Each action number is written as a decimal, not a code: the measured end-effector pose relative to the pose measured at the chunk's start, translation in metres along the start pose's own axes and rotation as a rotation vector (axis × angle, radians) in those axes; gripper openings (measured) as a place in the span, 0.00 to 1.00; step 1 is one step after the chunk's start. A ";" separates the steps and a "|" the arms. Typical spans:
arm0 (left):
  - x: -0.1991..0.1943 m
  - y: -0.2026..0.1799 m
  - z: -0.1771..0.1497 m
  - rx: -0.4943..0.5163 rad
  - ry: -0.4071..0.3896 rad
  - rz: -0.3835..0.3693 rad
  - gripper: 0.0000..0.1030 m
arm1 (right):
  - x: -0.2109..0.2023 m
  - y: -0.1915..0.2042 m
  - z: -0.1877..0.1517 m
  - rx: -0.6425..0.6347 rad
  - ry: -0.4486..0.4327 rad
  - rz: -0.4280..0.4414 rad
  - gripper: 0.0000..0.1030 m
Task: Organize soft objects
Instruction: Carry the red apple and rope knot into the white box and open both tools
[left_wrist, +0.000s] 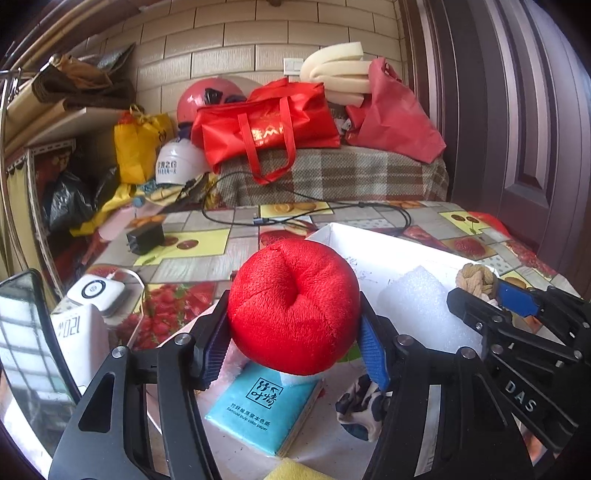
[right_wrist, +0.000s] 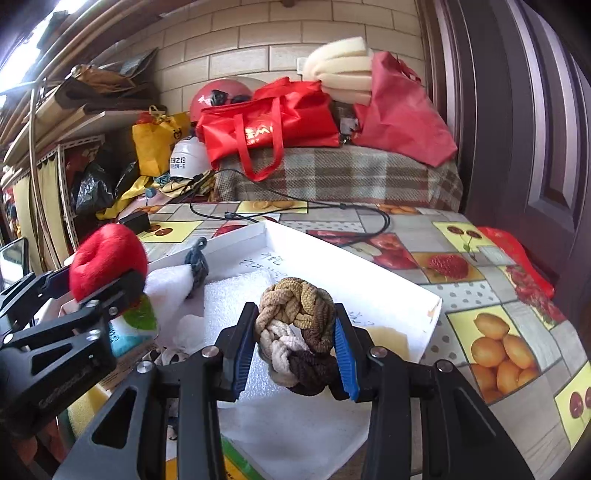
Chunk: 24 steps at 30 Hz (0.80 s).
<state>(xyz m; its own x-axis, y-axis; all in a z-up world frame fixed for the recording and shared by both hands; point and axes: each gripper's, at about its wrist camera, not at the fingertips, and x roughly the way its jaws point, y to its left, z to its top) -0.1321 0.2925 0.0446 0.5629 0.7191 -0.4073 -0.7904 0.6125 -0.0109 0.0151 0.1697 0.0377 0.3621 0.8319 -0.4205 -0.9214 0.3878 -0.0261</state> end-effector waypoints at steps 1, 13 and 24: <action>0.000 0.000 0.000 -0.001 0.000 -0.001 0.61 | 0.000 0.000 0.000 -0.003 -0.002 0.002 0.40; -0.016 0.010 -0.005 -0.059 -0.118 0.093 1.00 | -0.002 -0.016 0.003 0.089 -0.030 -0.018 0.87; -0.029 0.014 -0.008 -0.084 -0.164 0.108 1.00 | -0.013 -0.012 0.000 0.056 -0.086 -0.033 0.88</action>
<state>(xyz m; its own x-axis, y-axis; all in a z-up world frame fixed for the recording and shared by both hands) -0.1618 0.2776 0.0489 0.5002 0.8271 -0.2564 -0.8618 0.5044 -0.0538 0.0217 0.1541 0.0436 0.4054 0.8482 -0.3409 -0.9000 0.4356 0.0134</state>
